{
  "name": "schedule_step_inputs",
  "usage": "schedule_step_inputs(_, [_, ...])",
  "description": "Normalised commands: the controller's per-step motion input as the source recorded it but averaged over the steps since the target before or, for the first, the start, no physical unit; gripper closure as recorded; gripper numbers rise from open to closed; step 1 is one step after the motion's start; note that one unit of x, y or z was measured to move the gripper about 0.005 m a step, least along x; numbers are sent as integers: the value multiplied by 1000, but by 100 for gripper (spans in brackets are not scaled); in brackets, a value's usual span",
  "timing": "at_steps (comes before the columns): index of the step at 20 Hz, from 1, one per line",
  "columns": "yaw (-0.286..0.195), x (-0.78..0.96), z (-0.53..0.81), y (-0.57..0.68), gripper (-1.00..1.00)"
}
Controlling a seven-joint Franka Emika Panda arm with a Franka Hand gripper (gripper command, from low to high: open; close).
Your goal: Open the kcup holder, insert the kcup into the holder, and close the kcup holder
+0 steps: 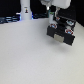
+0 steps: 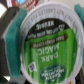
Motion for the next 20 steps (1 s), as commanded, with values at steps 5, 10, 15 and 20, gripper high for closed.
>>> schedule_step_inputs(5, [0, 258, 279, 223, 100])
schedule_step_inputs(10, [0, 348, 308, 354, 100])
schedule_step_inputs(15, [0, 427, 297, 405, 100])
schedule_step_inputs(20, [0, 498, 391, 475, 100])
